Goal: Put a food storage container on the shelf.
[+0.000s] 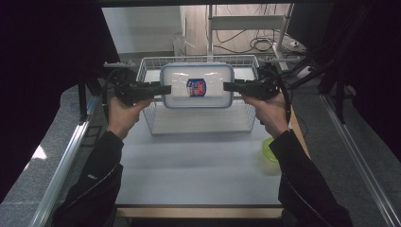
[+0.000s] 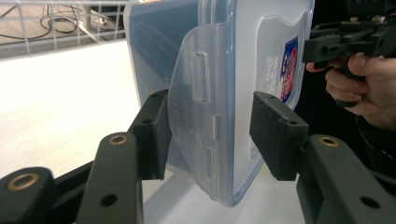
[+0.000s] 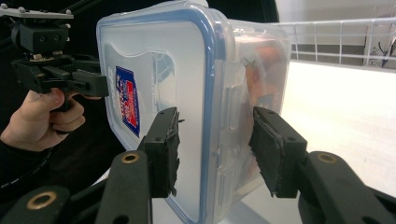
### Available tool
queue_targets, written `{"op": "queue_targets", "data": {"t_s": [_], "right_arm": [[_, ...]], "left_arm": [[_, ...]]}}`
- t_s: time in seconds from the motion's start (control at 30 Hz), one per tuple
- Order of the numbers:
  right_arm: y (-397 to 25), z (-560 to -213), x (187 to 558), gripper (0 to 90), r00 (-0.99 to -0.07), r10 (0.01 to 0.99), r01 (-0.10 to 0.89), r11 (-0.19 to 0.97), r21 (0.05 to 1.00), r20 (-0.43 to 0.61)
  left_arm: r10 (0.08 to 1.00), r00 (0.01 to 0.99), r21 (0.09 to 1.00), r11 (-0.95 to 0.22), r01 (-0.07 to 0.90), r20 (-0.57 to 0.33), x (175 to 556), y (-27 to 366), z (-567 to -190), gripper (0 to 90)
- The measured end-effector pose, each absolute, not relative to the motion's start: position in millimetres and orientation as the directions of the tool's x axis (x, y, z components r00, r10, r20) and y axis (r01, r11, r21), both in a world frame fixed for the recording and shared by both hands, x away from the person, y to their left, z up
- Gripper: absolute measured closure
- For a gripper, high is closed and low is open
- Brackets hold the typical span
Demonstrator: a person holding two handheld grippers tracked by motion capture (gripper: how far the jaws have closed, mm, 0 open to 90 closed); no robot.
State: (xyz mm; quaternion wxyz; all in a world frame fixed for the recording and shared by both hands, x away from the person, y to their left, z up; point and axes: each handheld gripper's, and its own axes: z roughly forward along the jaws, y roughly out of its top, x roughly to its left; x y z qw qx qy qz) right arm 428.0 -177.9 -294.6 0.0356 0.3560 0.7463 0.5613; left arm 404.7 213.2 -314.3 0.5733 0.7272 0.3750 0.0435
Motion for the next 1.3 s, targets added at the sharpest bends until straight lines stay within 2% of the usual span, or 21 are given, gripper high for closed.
{"op": "queue_targets", "data": {"t_s": [0.47,0.87,1.13,1.3], "right_arm": [[-172.6,-289.8,469.7,52.9,-0.704,0.58,0.545,0.072,0.835,0.41],[-172.6,-296.6,489.9,52.2,-0.664,0.588,0.603,0.057,0.796,0.461],[-174.0,-300.3,496.4,51.5,-0.644,0.589,0.618,0.024,0.786,0.488],[-172.8,-301.6,496.5,50.5,-0.643,0.598,0.607,0.018,0.794,0.478]], "left_arm": [[0.603,0.682,0.847,-0.021,0.531,-0.413,445.3,216.1,-308.1,48.8],[0.617,0.645,0.813,-0.015,0.583,-0.451,457.4,212.9,-318.7,48.1],[0.627,0.66,0.828,-0.04,0.559,-0.415,460.1,210.6,-320.8,45.7],[0.657,0.658,0.838,-0.073,0.541,-0.367,459.2,208.0,-320.9,40.5]]}}
